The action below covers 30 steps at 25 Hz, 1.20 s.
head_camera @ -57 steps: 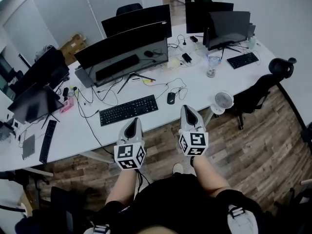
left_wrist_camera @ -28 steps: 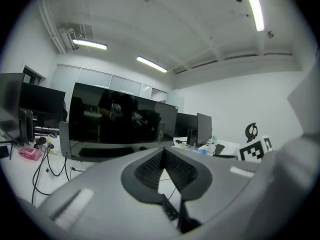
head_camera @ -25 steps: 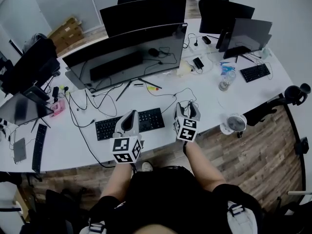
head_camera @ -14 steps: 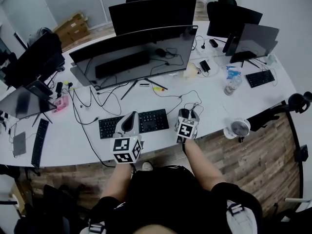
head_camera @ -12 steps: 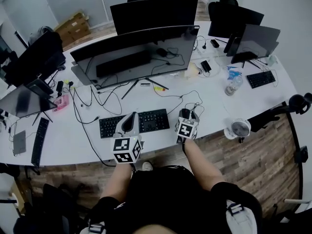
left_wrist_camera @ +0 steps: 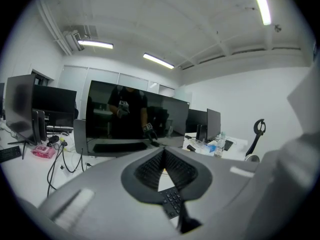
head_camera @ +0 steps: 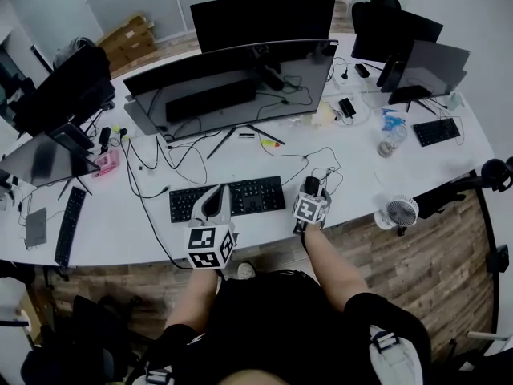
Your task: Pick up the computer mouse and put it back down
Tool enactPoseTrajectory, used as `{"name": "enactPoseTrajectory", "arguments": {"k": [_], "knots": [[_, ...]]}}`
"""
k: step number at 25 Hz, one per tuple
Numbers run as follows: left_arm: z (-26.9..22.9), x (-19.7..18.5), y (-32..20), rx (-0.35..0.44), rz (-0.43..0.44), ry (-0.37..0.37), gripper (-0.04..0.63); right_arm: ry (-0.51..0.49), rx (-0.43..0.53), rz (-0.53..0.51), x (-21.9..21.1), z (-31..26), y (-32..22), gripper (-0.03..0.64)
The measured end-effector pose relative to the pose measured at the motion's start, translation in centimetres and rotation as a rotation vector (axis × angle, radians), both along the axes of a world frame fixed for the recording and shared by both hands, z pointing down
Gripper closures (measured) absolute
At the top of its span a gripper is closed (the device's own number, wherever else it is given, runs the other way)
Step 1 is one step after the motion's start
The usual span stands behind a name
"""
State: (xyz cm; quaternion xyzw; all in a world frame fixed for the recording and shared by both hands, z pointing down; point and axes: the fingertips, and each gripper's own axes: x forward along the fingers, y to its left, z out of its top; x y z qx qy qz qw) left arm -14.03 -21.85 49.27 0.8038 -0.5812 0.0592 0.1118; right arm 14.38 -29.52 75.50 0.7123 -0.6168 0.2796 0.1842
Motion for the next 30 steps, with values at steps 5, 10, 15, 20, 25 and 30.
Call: {"name": "enactPoseTrajectory", "arguments": {"k": [5, 10, 15, 20, 25, 30], "knots": [[0.2, -0.6, 0.4, -0.005, -0.007, -0.009, 0.541, 0.015, -0.038, 0.009, 0.3, 1.3, -0.5, 0.350], [0.3, -1.4, 0.6, -0.015, -0.023, -0.020, 0.541, 0.010, -0.065, 0.006, 0.5, 2.5, -1.0, 0.344], [0.8, -1.6, 0.7, -0.027, -0.027, -0.031, 0.542, 0.018, -0.092, -0.008, 0.1, 3.5, -1.7, 0.344], [0.9, -1.7, 0.5, -0.030, -0.030, -0.032, 0.541, 0.023, -0.121, -0.025, -0.1, 3.8, -2.3, 0.347], [1.0, -1.4, 0.4, -0.030, -0.032, -0.019, 0.541, 0.033, -0.145, -0.111, -0.5, 3.1, -2.2, 0.347], [0.9, -0.9, 0.2, -0.018, -0.033, 0.005, 0.541, 0.006, -0.087, -0.142, -0.4, 0.7, -1.6, 0.347]]}}
